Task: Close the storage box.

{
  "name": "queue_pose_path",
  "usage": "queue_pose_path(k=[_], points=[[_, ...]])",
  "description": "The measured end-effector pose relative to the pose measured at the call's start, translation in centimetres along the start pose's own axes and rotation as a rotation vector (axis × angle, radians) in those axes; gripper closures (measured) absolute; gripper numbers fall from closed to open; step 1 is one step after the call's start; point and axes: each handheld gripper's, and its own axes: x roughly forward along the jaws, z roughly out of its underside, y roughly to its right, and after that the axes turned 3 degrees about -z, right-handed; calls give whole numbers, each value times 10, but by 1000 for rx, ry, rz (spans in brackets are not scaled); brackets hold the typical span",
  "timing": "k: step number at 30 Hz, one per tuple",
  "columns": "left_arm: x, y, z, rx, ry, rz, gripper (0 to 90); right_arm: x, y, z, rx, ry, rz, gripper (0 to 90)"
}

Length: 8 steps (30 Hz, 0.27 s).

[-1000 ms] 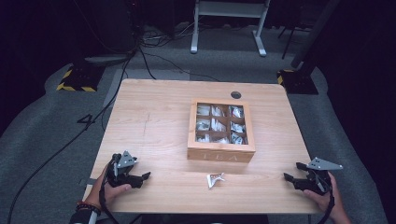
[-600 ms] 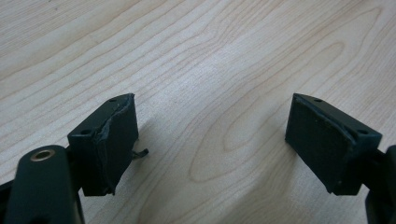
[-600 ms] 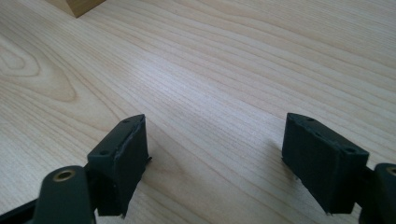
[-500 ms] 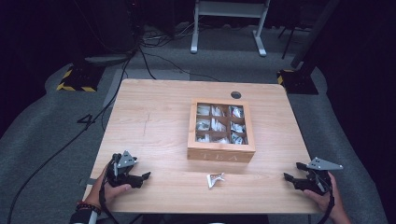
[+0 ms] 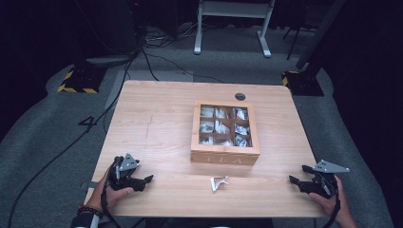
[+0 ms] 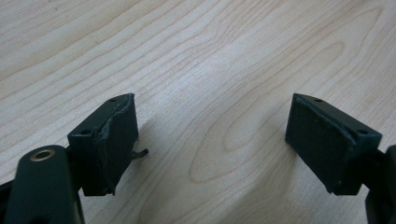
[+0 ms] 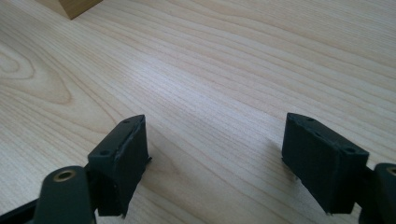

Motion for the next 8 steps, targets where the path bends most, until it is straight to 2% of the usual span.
queue_pose_path(k=[8], points=[[0, 0, 0, -3, 0, 2, 175, 0, 1, 0, 2, 2, 6, 227]])
